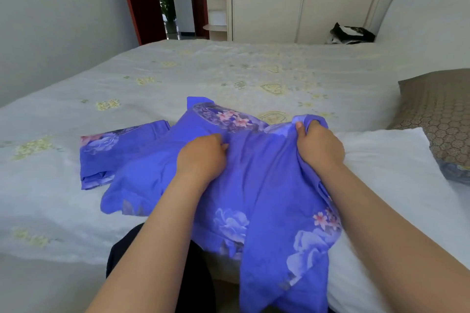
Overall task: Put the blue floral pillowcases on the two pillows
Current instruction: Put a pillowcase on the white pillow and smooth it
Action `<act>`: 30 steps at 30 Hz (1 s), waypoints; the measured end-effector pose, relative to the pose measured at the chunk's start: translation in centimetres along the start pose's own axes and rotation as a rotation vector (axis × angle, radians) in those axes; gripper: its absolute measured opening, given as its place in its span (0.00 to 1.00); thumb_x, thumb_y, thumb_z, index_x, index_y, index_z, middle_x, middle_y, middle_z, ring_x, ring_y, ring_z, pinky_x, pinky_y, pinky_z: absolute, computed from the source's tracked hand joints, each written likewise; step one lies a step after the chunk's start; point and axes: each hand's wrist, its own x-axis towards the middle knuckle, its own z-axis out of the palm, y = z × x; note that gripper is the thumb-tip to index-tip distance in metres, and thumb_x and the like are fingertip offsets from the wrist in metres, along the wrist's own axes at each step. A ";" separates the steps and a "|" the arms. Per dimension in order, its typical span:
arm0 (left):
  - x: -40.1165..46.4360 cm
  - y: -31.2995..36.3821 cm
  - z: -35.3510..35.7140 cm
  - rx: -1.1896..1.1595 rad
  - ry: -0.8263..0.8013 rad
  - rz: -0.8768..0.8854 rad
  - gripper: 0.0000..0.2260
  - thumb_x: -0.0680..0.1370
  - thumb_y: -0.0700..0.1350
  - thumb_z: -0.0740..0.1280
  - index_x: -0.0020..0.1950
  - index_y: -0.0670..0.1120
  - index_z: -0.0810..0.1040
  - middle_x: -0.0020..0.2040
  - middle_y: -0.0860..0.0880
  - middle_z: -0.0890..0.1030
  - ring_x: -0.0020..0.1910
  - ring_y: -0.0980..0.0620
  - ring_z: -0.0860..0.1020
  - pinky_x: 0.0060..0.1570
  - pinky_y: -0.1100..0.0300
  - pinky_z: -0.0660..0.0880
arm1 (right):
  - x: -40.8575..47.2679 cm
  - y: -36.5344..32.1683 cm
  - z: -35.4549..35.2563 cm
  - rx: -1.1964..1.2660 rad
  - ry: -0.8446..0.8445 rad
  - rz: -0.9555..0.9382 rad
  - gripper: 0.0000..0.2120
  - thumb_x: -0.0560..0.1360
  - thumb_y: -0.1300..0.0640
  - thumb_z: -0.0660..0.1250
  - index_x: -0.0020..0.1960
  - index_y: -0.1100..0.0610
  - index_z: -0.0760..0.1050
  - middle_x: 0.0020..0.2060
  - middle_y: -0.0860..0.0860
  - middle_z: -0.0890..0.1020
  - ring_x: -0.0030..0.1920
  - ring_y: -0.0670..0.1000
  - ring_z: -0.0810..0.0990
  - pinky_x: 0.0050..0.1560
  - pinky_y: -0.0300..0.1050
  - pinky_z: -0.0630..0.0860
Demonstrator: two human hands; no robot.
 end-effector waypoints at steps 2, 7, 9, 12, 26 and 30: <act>-1.3 2.6 -1.0 -0.069 0.063 0.143 0.11 0.80 0.50 0.55 0.40 0.48 0.67 0.47 0.44 0.80 0.42 0.44 0.72 0.37 0.56 0.62 | -0.3 -0.2 0.3 -0.011 -0.001 -0.004 0.21 0.82 0.46 0.48 0.55 0.62 0.69 0.47 0.61 0.80 0.47 0.62 0.78 0.41 0.49 0.67; -3.1 6.8 -1.3 -0.260 -0.078 0.341 0.16 0.81 0.50 0.55 0.35 0.47 0.63 0.40 0.44 0.78 0.41 0.44 0.72 0.37 0.55 0.63 | -1.4 -0.5 0.0 -0.003 0.042 -0.007 0.21 0.82 0.46 0.49 0.53 0.63 0.69 0.47 0.62 0.80 0.47 0.63 0.78 0.41 0.49 0.67; -3.3 6.7 -2.1 -0.451 -0.181 0.375 0.17 0.81 0.48 0.57 0.33 0.46 0.63 0.31 0.49 0.71 0.34 0.49 0.70 0.35 0.56 0.65 | -1.7 -1.2 -1.0 0.040 0.077 -0.050 0.22 0.81 0.45 0.50 0.51 0.64 0.69 0.46 0.62 0.79 0.47 0.63 0.78 0.41 0.50 0.68; -3.6 5.6 -3.9 -0.728 -0.197 0.288 0.16 0.80 0.46 0.60 0.32 0.46 0.65 0.20 0.52 0.65 0.19 0.56 0.66 0.25 0.62 0.64 | -0.7 -2.3 -3.2 0.146 0.092 -0.144 0.20 0.81 0.45 0.52 0.48 0.62 0.70 0.47 0.62 0.79 0.49 0.63 0.76 0.45 0.51 0.70; 0.1 -1.0 -0.2 -0.270 0.358 0.149 0.11 0.80 0.51 0.59 0.40 0.48 0.72 0.39 0.51 0.75 0.42 0.47 0.73 0.37 0.57 0.65 | 5.4 0.7 -4.2 0.894 -0.251 0.211 0.09 0.78 0.53 0.63 0.55 0.57 0.75 0.47 0.54 0.80 0.45 0.53 0.79 0.51 0.47 0.76; 2.3 -1.9 1.4 -0.565 0.352 0.132 0.15 0.79 0.53 0.55 0.58 0.47 0.75 0.56 0.51 0.78 0.59 0.47 0.72 0.60 0.53 0.67 | 7.0 9.0 -5.0 0.359 0.002 0.306 0.14 0.78 0.51 0.57 0.52 0.58 0.77 0.50 0.59 0.79 0.52 0.58 0.78 0.49 0.47 0.71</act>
